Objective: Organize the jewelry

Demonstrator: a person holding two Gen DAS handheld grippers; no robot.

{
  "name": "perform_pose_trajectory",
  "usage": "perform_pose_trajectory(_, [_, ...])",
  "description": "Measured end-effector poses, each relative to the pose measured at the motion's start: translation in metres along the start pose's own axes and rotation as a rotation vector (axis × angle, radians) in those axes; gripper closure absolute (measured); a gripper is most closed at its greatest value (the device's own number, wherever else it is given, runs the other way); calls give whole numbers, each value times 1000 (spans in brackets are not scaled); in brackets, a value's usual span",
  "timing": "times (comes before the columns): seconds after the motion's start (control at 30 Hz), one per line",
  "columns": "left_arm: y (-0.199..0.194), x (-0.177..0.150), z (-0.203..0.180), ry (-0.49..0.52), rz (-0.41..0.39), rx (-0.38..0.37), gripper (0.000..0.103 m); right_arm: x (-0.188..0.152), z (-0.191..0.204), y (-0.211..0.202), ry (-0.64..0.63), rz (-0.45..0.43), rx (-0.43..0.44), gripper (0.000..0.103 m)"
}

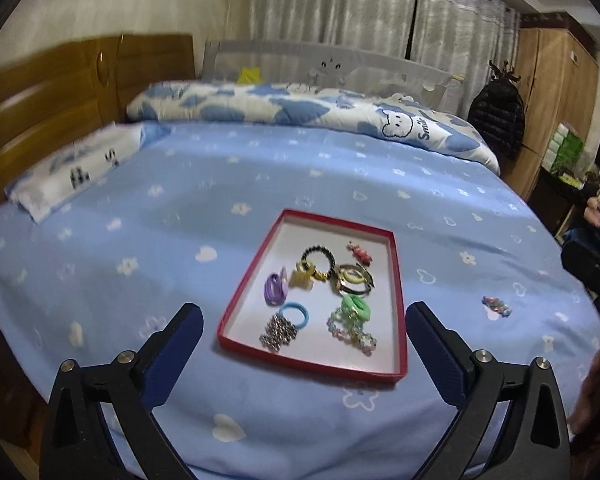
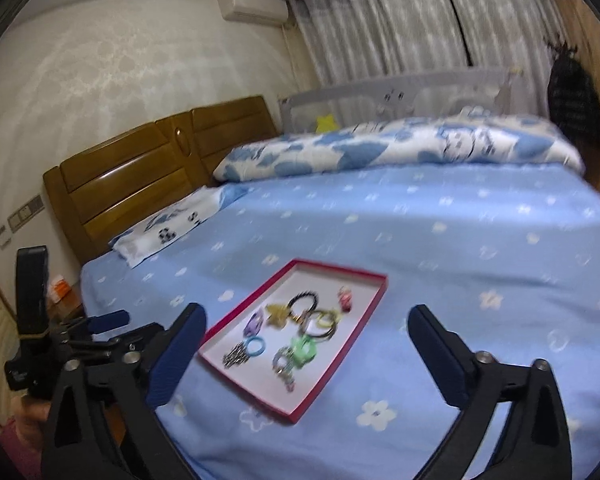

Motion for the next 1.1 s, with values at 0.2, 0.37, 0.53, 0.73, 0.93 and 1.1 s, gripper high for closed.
perform_pose_trajectory(0.2, [10, -24, -5, 17, 11, 52, 1, -24, -1, 6, -49, -3, -62, 0])
perform_pose_trajectory(0.37, [25, -38, -4, -3, 30, 72, 1, -59, -16, 25, -21, 36, -95, 0])
perform_pose_trajectory(0.53, [31, -38, -7, 0, 27, 79, 1, -80, -25, 35, -22, 56, -130, 0])
perform_pose_trajectory(0.73, [37, -41, -7, 7, 32, 81, 1, -87, -25, 37, -26, 67, -130, 0])
perform_pose_trajectory(0.93, [37, -42, -5, 10, 12, 93, 1, -89, -23, 38, -37, 71, -134, 0])
perform_pose_trajectory(1.1, [36, -44, -4, 17, -2, 106, 1, -91, -24, 39, -35, 73, -138, 0])
Point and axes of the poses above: each gripper's, at about its wrist camera, not at the fingertips, and y roughly the way its jaws point, z to its left, x to its top, the point moved 7 cm from there along y, roughly the way its jaws point, and after that the axes turned 2 degrees about -x, right-handed, at the moved point
